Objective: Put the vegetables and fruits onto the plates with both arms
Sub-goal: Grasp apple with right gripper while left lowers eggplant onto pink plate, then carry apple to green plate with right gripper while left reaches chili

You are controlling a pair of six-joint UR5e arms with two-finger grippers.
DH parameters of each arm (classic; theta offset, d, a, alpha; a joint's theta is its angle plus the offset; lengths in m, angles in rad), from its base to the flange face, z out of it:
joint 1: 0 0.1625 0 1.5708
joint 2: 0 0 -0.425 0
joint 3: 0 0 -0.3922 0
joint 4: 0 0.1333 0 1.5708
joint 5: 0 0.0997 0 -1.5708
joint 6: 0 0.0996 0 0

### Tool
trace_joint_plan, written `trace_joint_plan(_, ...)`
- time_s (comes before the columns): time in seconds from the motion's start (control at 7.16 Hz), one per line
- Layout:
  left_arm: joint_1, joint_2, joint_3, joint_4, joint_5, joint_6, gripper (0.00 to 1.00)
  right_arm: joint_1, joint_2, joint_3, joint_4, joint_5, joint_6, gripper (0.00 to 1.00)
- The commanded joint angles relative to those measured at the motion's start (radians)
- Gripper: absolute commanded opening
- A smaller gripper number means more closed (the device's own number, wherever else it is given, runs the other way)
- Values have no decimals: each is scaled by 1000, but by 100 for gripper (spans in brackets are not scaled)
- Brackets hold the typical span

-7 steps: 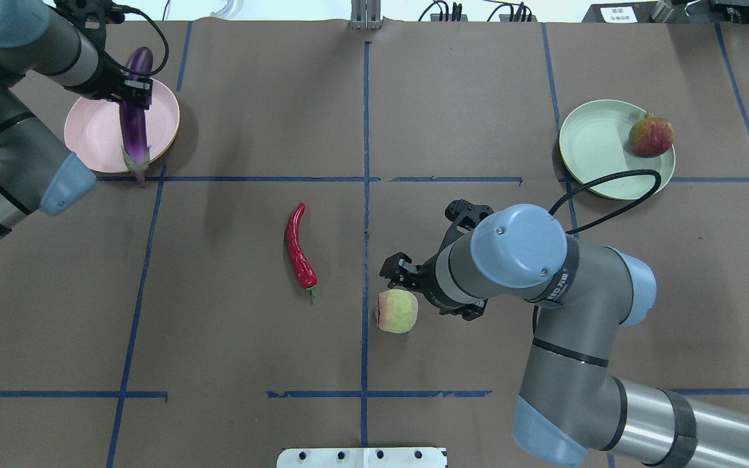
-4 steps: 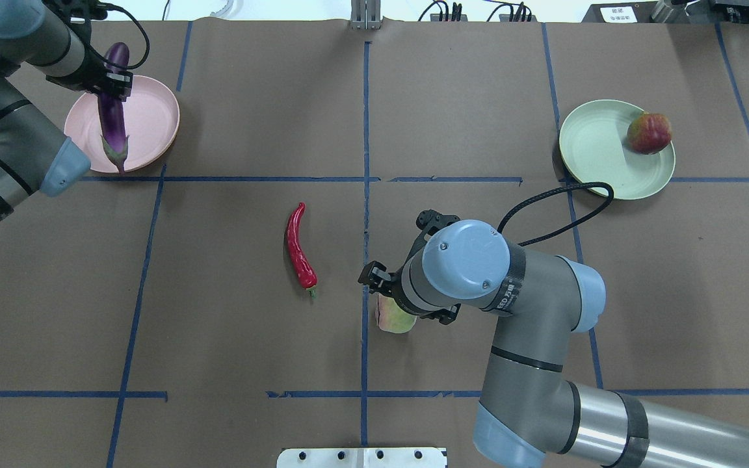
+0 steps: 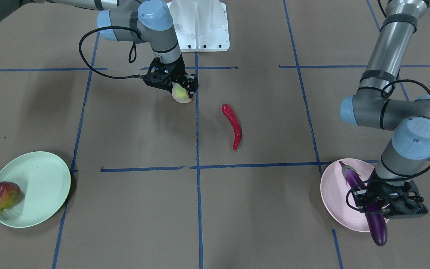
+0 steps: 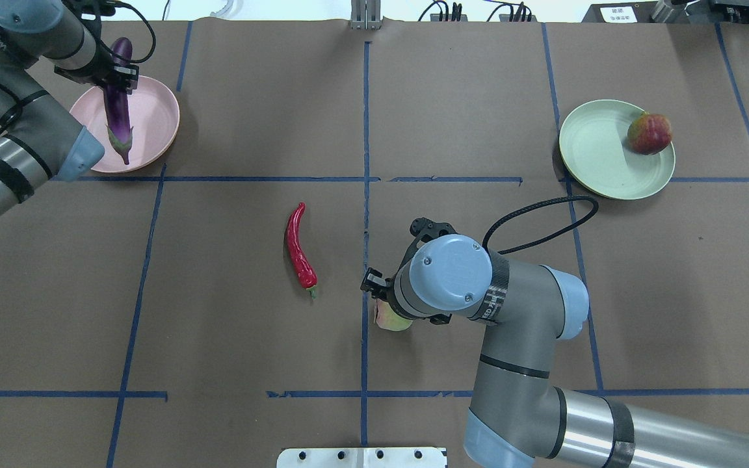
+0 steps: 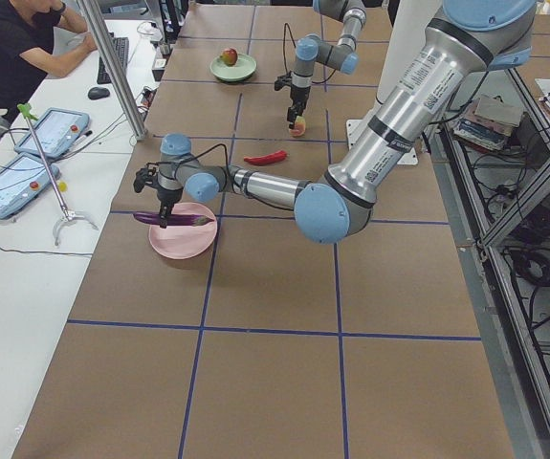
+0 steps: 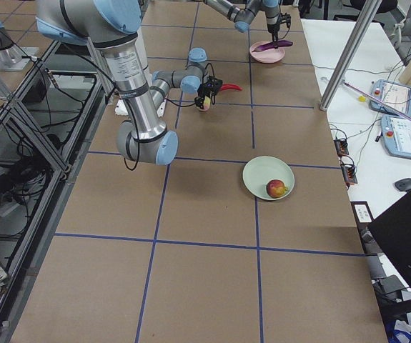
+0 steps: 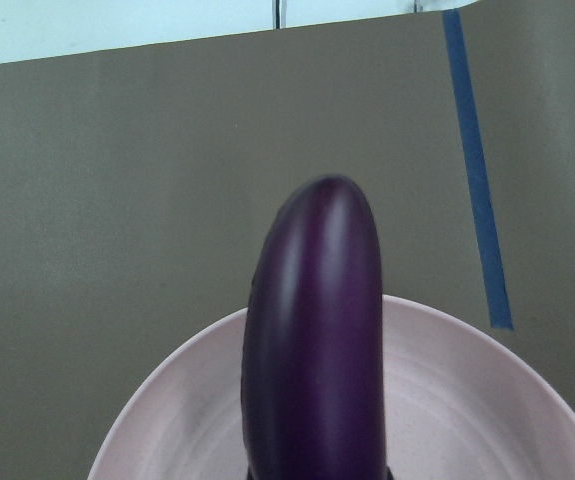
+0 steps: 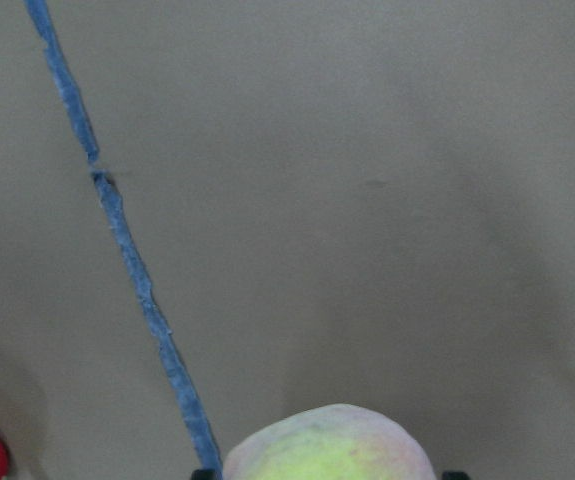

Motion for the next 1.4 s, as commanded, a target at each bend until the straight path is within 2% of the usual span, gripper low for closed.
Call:
trace_joint_plan(0.0,-2,-30,-10,-1,-12,4,100,81,-33,128,-26,54,-4,0)
trace_joint_plan(0.14,4,-17,-78,-2,-61,-7,100,167,-64,188,-93,103,-12,0)
trace_joint_plan(0.28,20,11,-150,-5,-128,-106,100,257,-88,175,-102,96,-91,0)
trace_joint_plan(0.56,159,9,-203,-69,-132,-397,100,472,-148,51,-105,106,-418,0)
trace_joint_plan(0.7,238,14,-270,-76,-126,-496,100,544,-149,-53,-97,109,-549,0)
trace_joint_plan(0.84,294,2,-288,-70,-120,-632,100,610,-147,-142,-94,112,-678,0)
trace_joint_plan(0.98,311,6,-335,-46,-118,-697,100,643,-147,-196,-93,114,-761,0)
trace_joint_plan(1.12,366,-4,-397,85,-95,-699,100,652,-139,-259,-83,114,-773,1)
trace_joint_plan(1.26,424,-32,-456,273,-11,-698,100,657,-136,-296,-27,115,-768,8)
